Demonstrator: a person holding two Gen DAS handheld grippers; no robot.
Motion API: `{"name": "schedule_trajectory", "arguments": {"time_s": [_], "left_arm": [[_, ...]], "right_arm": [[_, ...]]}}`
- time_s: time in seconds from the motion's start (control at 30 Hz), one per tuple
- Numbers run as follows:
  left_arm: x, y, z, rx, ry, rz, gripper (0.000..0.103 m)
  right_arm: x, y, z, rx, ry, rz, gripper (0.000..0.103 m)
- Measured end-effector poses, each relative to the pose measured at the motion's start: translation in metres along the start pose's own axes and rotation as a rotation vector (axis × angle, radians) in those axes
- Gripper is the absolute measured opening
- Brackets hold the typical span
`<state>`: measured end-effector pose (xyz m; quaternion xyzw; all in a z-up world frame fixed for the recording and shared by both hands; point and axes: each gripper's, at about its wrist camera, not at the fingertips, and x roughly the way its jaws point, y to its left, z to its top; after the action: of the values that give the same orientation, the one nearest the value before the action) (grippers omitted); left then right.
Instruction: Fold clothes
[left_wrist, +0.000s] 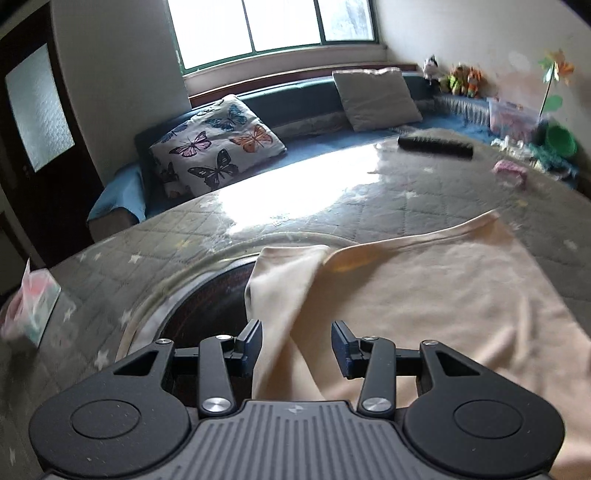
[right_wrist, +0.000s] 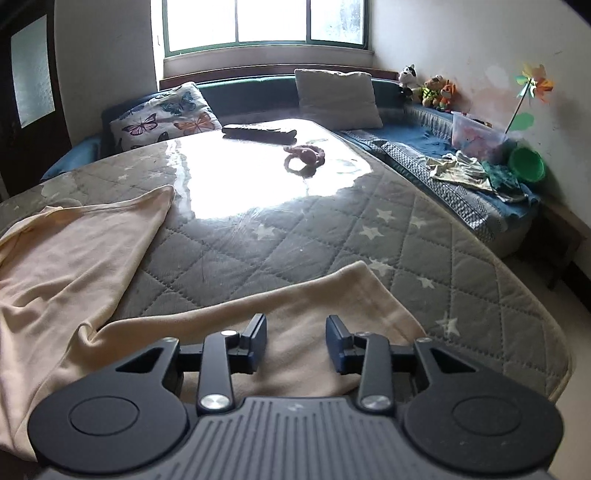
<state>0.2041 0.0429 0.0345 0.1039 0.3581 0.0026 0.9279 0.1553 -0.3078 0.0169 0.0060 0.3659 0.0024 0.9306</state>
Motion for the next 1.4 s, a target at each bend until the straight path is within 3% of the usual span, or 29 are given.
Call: {"name": "schedule_trajectory", "arguments": {"time_s": [0.17, 0.23, 0.3, 0.43, 0.7, 0.93, 1.07, 1.2, 1.3, 1.37, 1.4], "left_arm": [[0.039, 0.002, 0.009, 0.02, 0.054, 0.028, 0.044], [0.045, 0.01, 0.01, -0.01, 0.058, 0.041, 0.023], [0.043, 0.022, 0.009, -0.067, 0.057, 0.028, 0.01], [0.026, 0.053, 0.003, -0.183, 0.024, 0.064, 0.006], [-0.021, 0.119, -0.036, -0.405, 0.012, 0.162, 0.006], [-0.065, 0.148, -0.092, -0.533, 0.045, 0.218, 0.005], [-0.098, 0.153, -0.122, -0.572, 0.034, 0.265, 0.005], [-0.116, 0.153, -0.147, -0.562, 0.077, 0.297, 0.006], [-0.118, 0.155, -0.16, -0.562, 0.12, 0.308, 0.012], [-0.122, 0.155, -0.165, -0.563, 0.129, 0.316, 0.021], [-0.124, 0.153, -0.166, -0.552, 0.125, 0.322, 0.031]], "right_arm": [[0.004, -0.001, 0.002, 0.009, 0.001, 0.009, 0.04], [0.004, -0.002, 0.003, 0.009, 0.0, 0.011, 0.042], [0.004, -0.002, 0.003, 0.009, 0.0, 0.012, 0.042], [0.004, -0.002, 0.003, 0.004, -0.001, 0.015, 0.043], [0.008, 0.0, 0.005, -0.013, -0.01, 0.017, 0.043], [0.01, 0.013, 0.006, -0.034, -0.019, 0.036, 0.043], [0.01, 0.024, 0.005, -0.058, -0.024, 0.058, 0.043], [0.009, 0.033, 0.003, -0.086, -0.034, 0.084, 0.044], [0.01, 0.039, 0.003, -0.096, -0.041, 0.096, 0.045], [0.01, 0.042, 0.004, -0.098, -0.038, 0.104, 0.045], [0.01, 0.043, 0.004, -0.102, -0.037, 0.106, 0.045]]}}
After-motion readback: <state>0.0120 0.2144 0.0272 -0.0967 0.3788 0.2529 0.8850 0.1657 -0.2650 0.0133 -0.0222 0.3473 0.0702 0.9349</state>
